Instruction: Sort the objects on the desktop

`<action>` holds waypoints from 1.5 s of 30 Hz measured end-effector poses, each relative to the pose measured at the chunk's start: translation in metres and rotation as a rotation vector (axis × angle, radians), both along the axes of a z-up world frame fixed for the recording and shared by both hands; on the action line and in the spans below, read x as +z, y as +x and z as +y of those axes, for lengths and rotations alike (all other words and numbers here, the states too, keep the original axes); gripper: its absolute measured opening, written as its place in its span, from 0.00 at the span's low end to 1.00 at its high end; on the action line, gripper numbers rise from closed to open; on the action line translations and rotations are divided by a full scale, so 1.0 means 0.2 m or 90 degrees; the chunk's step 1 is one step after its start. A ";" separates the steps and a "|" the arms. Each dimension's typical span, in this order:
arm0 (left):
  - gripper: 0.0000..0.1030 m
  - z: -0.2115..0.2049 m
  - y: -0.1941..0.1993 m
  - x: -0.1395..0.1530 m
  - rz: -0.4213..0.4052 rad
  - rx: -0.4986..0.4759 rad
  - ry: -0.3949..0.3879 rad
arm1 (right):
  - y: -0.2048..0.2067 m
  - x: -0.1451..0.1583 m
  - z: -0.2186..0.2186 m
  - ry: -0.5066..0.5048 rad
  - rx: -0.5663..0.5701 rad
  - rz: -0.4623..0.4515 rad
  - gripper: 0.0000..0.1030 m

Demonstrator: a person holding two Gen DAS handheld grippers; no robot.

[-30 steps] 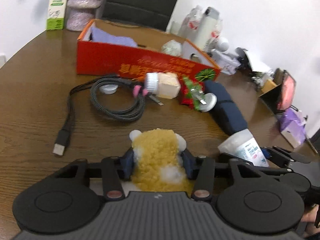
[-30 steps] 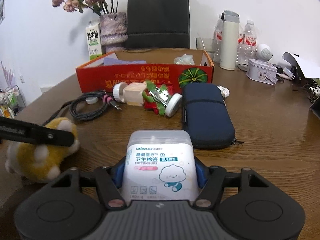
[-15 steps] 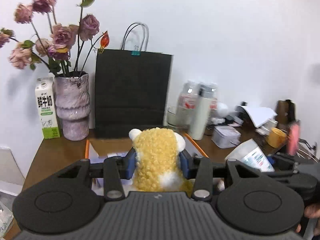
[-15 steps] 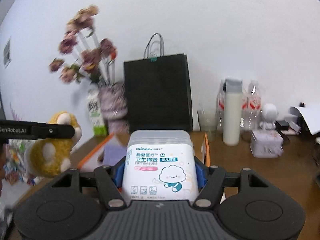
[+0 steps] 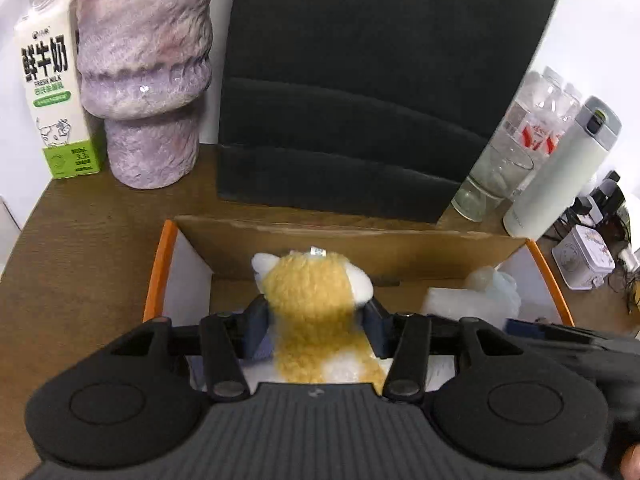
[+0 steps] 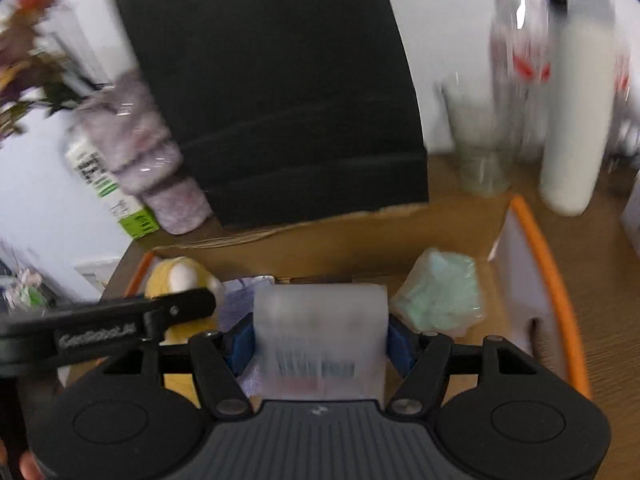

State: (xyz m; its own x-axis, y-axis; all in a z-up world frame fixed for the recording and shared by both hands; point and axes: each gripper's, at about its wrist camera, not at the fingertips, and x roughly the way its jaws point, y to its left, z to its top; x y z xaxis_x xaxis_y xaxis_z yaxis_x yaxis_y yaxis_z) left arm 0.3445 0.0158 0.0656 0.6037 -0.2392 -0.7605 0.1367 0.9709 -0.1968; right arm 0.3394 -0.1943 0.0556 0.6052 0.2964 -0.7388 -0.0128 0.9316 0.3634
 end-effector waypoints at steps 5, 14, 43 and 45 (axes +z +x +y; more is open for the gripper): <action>0.76 0.06 -0.07 0.12 -0.072 -0.011 0.000 | -0.04 0.08 -0.03 -0.016 -0.017 -0.047 0.72; 0.88 0.15 -0.65 0.28 -0.145 0.022 0.025 | -0.71 0.30 -0.12 -0.121 0.001 -0.193 0.82; 1.00 0.02 -2.04 -0.32 -0.218 0.078 0.108 | -2.11 -0.18 0.00 -0.236 0.007 -0.250 0.87; 1.00 0.03 -2.07 -0.32 -0.235 0.073 0.103 | -2.11 -0.18 -0.02 -0.225 -0.012 -0.263 0.88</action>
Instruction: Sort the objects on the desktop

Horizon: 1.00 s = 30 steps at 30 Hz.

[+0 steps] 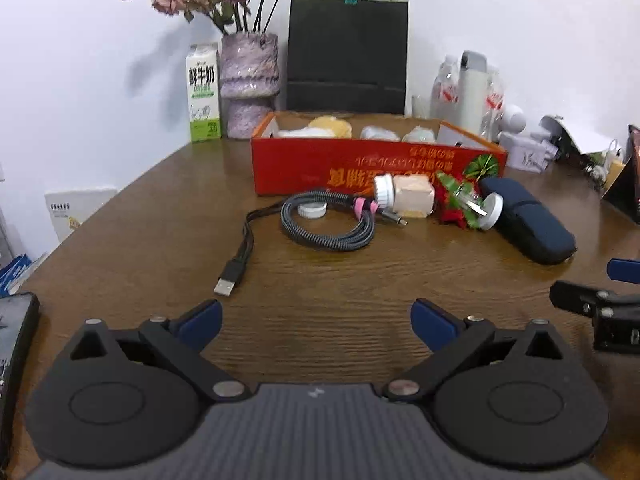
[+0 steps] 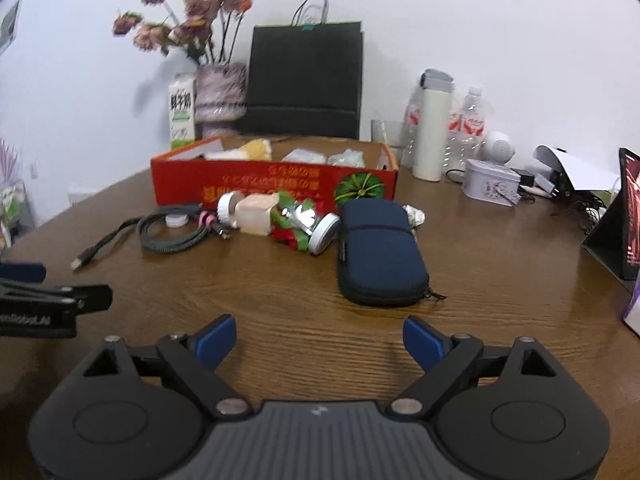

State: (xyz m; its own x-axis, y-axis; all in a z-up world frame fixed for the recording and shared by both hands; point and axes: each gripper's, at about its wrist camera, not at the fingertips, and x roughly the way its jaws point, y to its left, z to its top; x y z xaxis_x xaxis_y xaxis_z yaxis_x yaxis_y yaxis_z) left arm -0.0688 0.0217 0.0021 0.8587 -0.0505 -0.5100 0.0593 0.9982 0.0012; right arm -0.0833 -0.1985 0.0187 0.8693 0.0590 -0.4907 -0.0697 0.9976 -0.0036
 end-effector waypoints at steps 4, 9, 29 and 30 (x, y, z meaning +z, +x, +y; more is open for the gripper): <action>1.00 -0.02 0.00 0.00 -0.004 -0.019 0.013 | 0.03 -0.01 -0.11 0.087 -0.014 0.020 0.88; 1.00 -0.03 0.02 -0.01 0.009 -0.021 0.013 | 0.06 -0.03 -0.13 0.110 -0.025 0.034 0.88; 0.46 0.39 0.61 0.06 0.102 0.018 -0.094 | 0.41 0.10 -0.02 0.040 0.041 0.002 0.70; 0.46 0.39 0.64 0.06 0.106 0.017 -0.094 | 0.45 0.09 -0.01 0.034 0.038 0.007 0.70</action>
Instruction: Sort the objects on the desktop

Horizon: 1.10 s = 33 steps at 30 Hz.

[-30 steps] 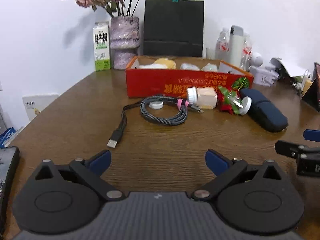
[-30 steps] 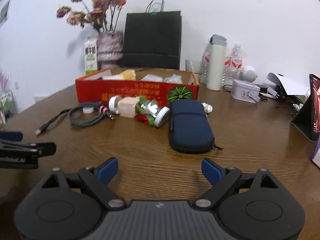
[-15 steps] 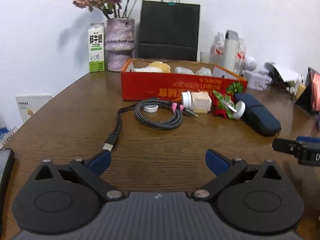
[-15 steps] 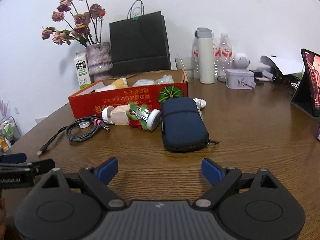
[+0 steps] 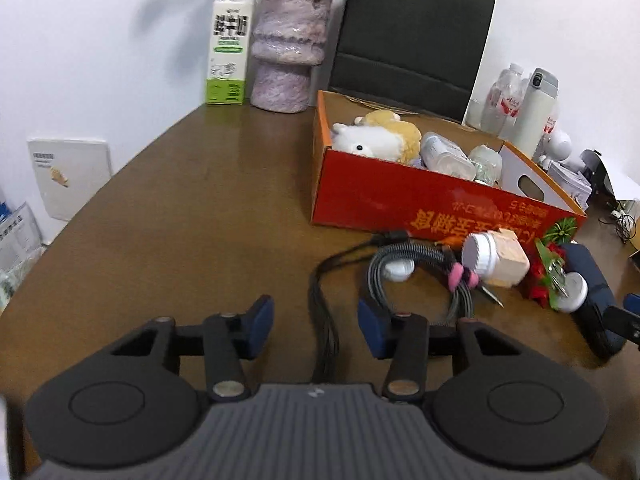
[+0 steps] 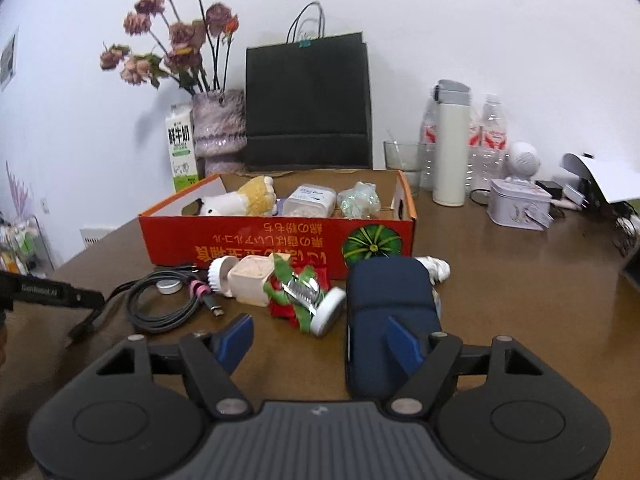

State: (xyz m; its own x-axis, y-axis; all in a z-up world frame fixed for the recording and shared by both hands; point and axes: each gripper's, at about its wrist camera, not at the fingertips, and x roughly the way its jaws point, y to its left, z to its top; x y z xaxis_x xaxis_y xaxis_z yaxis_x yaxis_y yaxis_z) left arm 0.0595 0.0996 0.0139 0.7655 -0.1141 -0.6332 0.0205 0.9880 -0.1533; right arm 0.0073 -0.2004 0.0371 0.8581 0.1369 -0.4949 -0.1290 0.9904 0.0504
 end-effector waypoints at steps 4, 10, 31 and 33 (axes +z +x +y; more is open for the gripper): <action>0.40 -0.03 0.11 -0.03 0.008 0.001 0.015 | 0.14 -0.02 0.01 -0.002 -0.009 0.025 0.68; 0.13 -0.06 0.17 -0.05 0.007 -0.004 0.023 | 0.23 -0.06 0.08 -0.043 0.001 0.021 0.58; 0.03 -0.10 -0.32 0.22 -0.107 0.018 -0.034 | -0.01 0.01 0.04 -0.028 -0.003 0.001 0.08; 0.03 -0.11 -0.38 0.24 -0.105 0.014 -0.036 | -0.10 0.03 0.04 -0.026 0.006 -0.001 0.08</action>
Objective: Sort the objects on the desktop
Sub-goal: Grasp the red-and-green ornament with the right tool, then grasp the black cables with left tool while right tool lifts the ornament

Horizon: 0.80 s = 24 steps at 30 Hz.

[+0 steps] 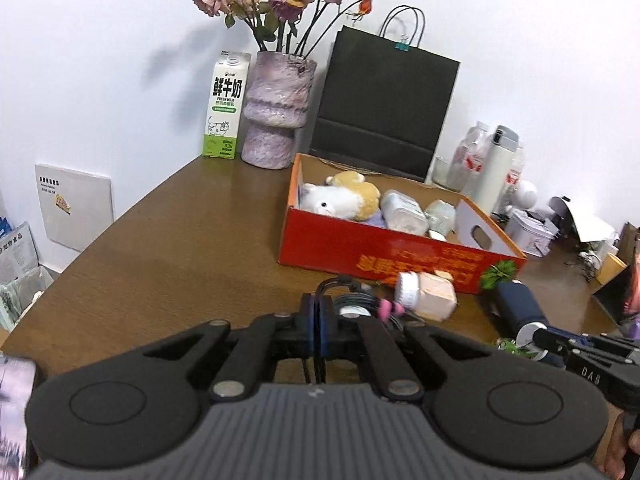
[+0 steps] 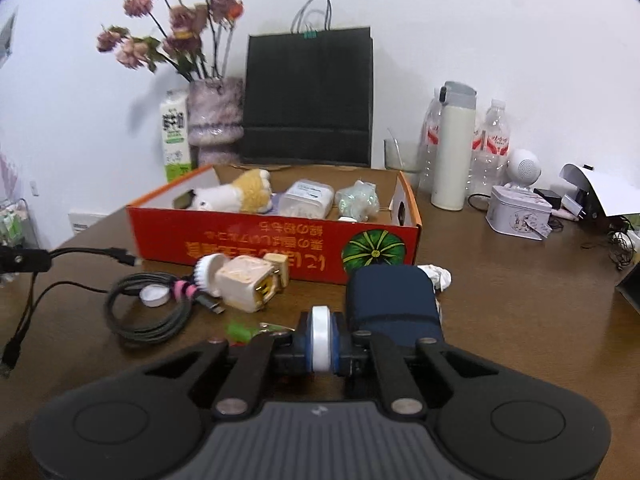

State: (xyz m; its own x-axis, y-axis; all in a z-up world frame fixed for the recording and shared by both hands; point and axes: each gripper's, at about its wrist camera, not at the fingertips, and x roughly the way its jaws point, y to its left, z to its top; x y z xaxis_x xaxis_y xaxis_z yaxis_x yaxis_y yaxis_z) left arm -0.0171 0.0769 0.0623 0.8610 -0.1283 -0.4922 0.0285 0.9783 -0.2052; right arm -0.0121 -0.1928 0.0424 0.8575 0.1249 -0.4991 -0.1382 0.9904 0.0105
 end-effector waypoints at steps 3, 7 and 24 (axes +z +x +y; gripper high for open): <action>0.03 -0.01 -0.09 0.03 -0.018 0.005 -0.003 | -0.13 0.01 0.00 0.005 0.007 -0.002 0.08; 0.03 -0.02 -0.16 0.09 -0.048 0.012 0.004 | -0.22 -0.04 0.02 -0.050 0.006 0.002 0.08; 0.03 -0.23 -0.27 0.20 -0.079 -0.171 -0.084 | -0.30 -0.05 0.00 -0.100 -0.013 -0.006 0.02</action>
State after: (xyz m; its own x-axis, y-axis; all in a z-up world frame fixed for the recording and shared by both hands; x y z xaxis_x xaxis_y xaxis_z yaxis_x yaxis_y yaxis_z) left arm -0.0704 0.0304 0.1021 0.8403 -0.4141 -0.3498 0.3141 0.8979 -0.3084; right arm -0.0714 -0.1926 0.0316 0.8636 0.0290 -0.5033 -0.1181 0.9822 -0.1460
